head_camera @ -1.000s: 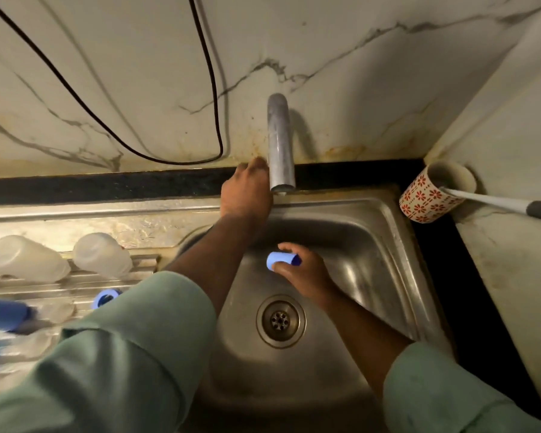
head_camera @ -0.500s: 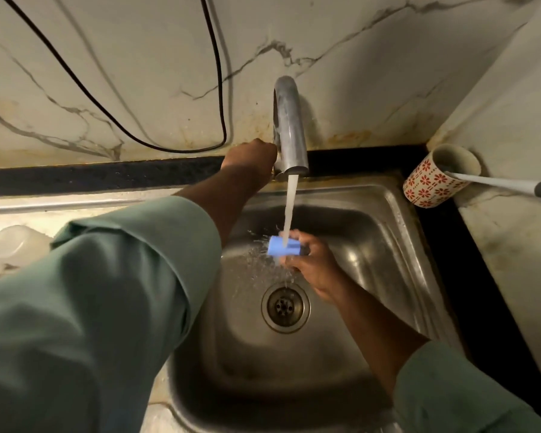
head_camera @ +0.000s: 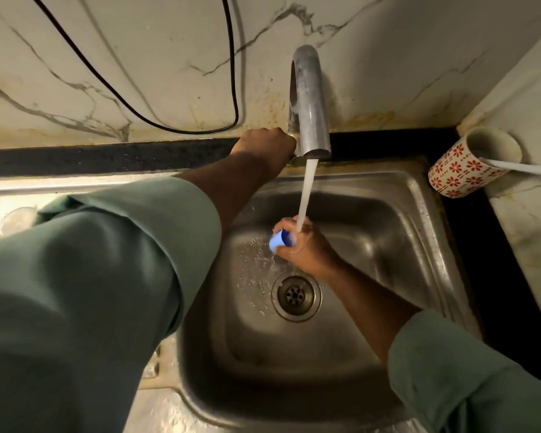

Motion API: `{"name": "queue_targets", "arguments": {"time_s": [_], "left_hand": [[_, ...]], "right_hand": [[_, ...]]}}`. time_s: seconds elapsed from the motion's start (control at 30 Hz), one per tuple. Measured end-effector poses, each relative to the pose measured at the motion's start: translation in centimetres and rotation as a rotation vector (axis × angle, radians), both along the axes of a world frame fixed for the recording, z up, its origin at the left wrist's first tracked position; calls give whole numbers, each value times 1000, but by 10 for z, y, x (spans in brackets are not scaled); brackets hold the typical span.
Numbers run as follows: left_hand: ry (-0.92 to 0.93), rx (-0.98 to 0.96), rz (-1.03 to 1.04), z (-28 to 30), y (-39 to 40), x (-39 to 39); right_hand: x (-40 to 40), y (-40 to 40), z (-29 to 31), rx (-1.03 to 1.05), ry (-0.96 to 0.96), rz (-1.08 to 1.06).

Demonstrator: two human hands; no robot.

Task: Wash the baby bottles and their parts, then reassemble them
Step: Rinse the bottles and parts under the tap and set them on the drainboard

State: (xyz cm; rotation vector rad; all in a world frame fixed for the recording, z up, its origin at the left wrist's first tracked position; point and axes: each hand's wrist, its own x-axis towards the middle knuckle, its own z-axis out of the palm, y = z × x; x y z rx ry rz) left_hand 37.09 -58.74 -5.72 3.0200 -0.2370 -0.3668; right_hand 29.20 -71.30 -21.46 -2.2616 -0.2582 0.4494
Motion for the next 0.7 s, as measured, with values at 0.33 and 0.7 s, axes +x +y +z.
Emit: {"name": "queue_targets", "arguments": {"time_s": [0.33, 0.7], "left_hand": [[13, -4, 43, 1, -2, 1], [22, -99, 103, 2, 1, 7]], "right_hand": [[-22, -3, -13, 239, 87, -317], [-7, -12, -22, 273, 96, -277]]}}
